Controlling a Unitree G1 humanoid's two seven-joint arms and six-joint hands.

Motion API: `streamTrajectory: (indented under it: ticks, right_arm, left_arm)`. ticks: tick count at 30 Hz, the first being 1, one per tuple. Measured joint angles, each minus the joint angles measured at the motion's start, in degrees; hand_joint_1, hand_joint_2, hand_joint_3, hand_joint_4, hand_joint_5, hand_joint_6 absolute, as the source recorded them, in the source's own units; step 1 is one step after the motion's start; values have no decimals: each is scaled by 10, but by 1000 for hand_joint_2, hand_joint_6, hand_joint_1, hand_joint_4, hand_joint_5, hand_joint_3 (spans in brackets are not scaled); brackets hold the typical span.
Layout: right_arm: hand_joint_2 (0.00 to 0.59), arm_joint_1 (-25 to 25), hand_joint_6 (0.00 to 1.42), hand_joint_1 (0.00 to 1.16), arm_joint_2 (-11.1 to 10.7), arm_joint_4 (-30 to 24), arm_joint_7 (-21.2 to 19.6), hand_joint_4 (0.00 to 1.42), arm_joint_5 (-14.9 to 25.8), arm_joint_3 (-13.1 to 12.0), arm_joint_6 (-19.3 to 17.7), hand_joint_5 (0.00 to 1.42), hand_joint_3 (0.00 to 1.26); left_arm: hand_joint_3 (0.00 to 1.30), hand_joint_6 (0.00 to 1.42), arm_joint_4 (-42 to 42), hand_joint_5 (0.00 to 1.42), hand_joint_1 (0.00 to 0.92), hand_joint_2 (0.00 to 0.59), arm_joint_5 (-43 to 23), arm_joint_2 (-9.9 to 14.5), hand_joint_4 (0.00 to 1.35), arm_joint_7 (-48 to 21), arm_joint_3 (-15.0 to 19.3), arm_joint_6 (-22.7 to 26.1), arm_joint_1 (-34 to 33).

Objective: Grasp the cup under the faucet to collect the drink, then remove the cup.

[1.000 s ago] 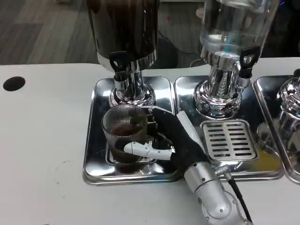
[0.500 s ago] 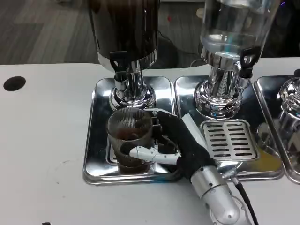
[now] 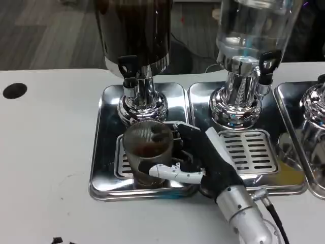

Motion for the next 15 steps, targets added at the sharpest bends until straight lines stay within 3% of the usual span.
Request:
streamTrajectory:
  ticks: [15]
  right_arm:
    - [52, 31, 327, 722, -17, -46, 25, 466, 14, -17, 0, 458, 441]
  left_arm:
    - [283, 461, -2, 231, 0, 113, 18, 8, 120, 0, -25, 32, -26]
